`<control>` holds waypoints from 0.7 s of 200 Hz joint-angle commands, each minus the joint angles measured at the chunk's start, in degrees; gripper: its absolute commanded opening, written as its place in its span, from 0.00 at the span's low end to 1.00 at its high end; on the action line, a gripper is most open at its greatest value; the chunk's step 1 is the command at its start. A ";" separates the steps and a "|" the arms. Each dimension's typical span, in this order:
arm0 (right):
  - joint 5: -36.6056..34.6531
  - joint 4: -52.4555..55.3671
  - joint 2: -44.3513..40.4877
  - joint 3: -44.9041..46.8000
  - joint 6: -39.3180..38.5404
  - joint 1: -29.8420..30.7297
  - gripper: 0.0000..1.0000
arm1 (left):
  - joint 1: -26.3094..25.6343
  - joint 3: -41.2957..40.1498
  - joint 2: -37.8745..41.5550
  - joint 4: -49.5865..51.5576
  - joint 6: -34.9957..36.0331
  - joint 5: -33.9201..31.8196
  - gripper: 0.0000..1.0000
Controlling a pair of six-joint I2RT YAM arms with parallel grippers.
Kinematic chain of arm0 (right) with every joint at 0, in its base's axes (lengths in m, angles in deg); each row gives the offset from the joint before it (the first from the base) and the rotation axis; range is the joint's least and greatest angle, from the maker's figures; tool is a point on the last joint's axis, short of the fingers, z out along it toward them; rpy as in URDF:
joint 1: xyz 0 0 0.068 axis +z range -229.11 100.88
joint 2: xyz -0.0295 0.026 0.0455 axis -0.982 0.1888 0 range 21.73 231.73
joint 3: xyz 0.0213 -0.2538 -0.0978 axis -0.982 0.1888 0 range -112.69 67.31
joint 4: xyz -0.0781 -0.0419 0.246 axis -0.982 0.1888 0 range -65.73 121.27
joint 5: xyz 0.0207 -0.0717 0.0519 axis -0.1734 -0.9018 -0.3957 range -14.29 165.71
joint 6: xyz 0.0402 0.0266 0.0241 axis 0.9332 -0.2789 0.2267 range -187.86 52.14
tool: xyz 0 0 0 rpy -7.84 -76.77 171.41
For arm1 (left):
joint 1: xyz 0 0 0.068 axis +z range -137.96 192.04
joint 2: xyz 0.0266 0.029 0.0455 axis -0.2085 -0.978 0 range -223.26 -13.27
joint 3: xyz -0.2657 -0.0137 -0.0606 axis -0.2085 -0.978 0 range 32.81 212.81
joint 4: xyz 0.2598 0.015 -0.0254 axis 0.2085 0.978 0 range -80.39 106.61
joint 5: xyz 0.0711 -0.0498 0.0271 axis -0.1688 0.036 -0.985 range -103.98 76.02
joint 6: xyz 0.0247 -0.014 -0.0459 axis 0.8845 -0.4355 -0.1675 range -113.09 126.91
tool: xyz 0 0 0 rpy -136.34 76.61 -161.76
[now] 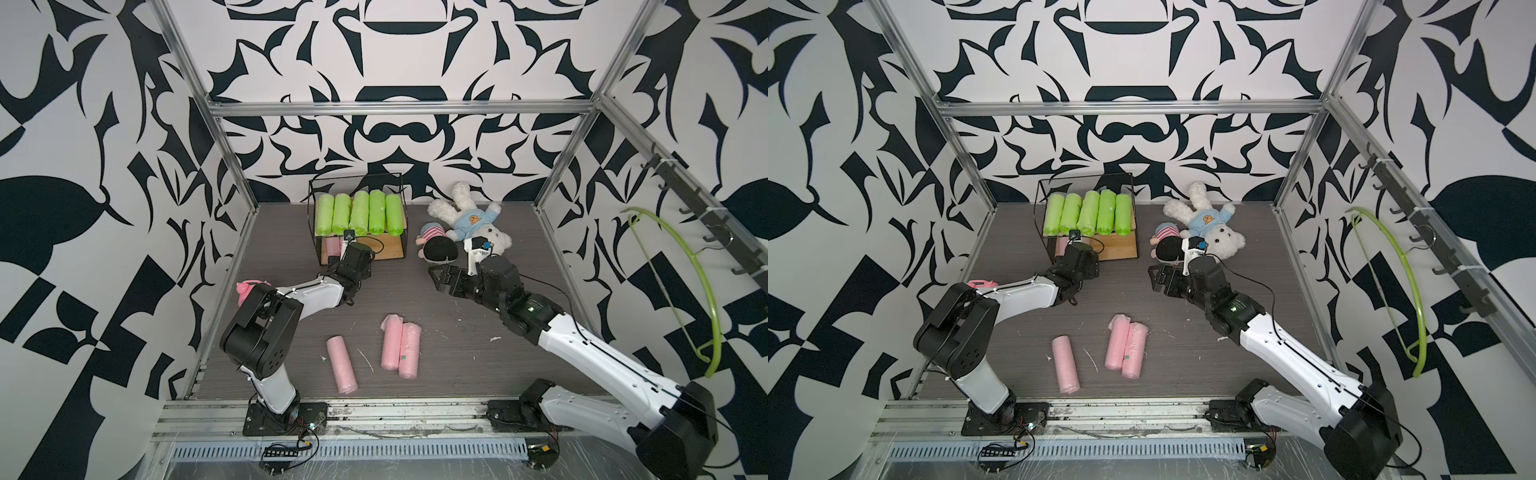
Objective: Sort the rolls of trash bags by color and place them on the shelf
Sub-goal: Place the roll of trash bags on the shelf.
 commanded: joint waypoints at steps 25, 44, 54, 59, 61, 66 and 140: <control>-1.23 2.78 0.23 0.21 -2.71 0.61 0.93 | -1.40 -5.02 6.80 2.60 -4.44 5.01 0.84; -1.23 4.38 0.63 0.29 -3.62 1.52 0.93 | -2.08 -6.70 9.54 3.91 -5.51 6.17 0.89; -1.44 5.35 0.83 0.49 -4.50 2.23 0.93 | -2.35 -7.41 11.17 5.06 -5.93 7.24 0.89; -1.74 5.93 1.04 0.63 -4.86 2.66 0.93 | -2.53 -7.65 12.07 5.85 -6.27 7.96 0.89; -1.89 6.15 1.13 0.64 -4.90 2.82 0.93 | -2.60 -7.75 12.47 6.20 -6.37 8.26 0.89; -2.02 6.72 1.41 0.73 -5.12 3.17 0.93 | -2.69 -7.94 13.36 7.07 -6.72 9.21 0.88; 1.18 17.70 7.35 0.64 -4.06 7.82 0.91 | -3.34 -11.80 27.71 15.18 -11.75 28.91 0.87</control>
